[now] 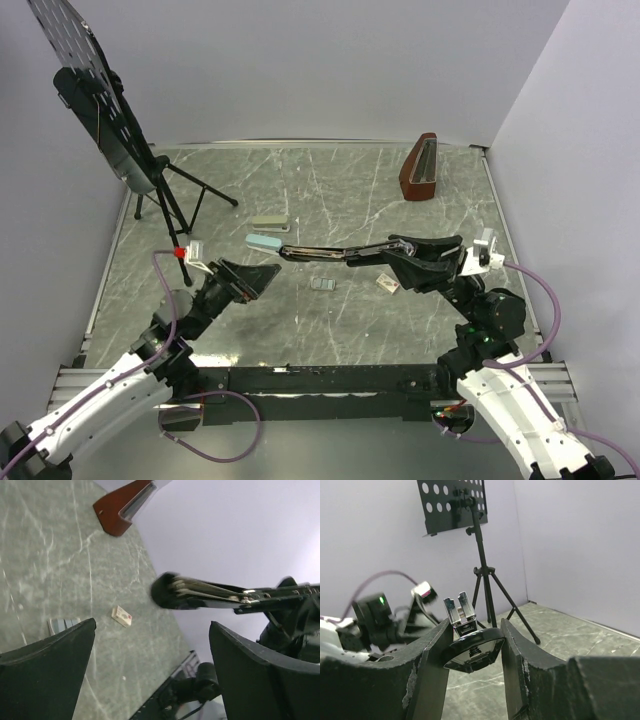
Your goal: Load the staples into the stapler
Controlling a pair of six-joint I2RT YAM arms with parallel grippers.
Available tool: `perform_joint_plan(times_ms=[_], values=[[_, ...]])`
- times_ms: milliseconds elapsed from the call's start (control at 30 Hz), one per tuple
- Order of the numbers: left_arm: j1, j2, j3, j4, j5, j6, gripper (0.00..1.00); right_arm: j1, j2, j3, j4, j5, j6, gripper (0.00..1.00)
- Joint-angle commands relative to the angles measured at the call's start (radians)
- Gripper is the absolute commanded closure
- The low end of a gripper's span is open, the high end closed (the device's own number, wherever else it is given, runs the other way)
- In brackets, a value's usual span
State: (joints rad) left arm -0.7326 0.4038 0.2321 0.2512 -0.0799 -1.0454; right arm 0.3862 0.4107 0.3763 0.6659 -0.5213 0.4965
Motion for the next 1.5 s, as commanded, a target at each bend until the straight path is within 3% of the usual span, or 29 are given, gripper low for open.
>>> perform_joint_plan(times_ms=[0, 133, 300, 500, 800, 1000, 1167, 1300, 1333, 1433, 1467], values=[[0.001, 0.019, 0.189, -0.03, 0.093, 0.332, 0.01, -0.001, 0.01, 0.036, 0.094, 0.0, 0.01, 1.0], [0.001, 0.104, 0.335, -0.053, 0.282, 0.615, 0.01, -0.001, 0.039, 0.023, 0.115, -0.043, 0.034, 1.0], [-0.007, 0.344, 0.482, -0.119, 0.561, 0.787, 0.0, 0.002, 0.08, 0.01, 0.146, -0.091, 0.051, 1.0], [-0.129, 0.521, 0.581, -0.079, 0.555, 0.994, 0.01, 0.0, 0.074, -0.014, 0.147, -0.109, 0.062, 1.0], [-0.157, 0.662, 0.625, -0.029, 0.632, 1.096, 0.12, 0.0, 0.073, -0.033, 0.175, -0.126, 0.076, 1.0], [-0.159, 0.727, 0.648, -0.021, 0.68, 1.144, 0.32, -0.001, 0.073, -0.048, 0.193, -0.129, 0.086, 1.0], [-0.159, 0.76, 0.668, -0.012, 0.712, 1.141, 0.6, 0.0, 0.068, -0.054, 0.198, -0.134, 0.091, 1.0], [-0.159, 0.783, 0.688, -0.036, 0.741, 1.142, 0.67, 0.0, 0.06, -0.056, 0.189, -0.134, 0.085, 1.0], [-0.157, 0.785, 0.69, -0.038, 0.746, 1.141, 0.79, -0.001, 0.06, -0.056, 0.187, -0.135, 0.083, 1.0], [-0.157, 0.78, 0.691, -0.055, 0.744, 1.139, 0.99, -0.001, 0.059, -0.063, 0.169, -0.143, 0.077, 1.0], [-0.156, 0.777, 0.691, -0.061, 0.738, 1.137, 0.99, -0.001, 0.059, -0.068, 0.163, -0.144, 0.077, 1.0]])
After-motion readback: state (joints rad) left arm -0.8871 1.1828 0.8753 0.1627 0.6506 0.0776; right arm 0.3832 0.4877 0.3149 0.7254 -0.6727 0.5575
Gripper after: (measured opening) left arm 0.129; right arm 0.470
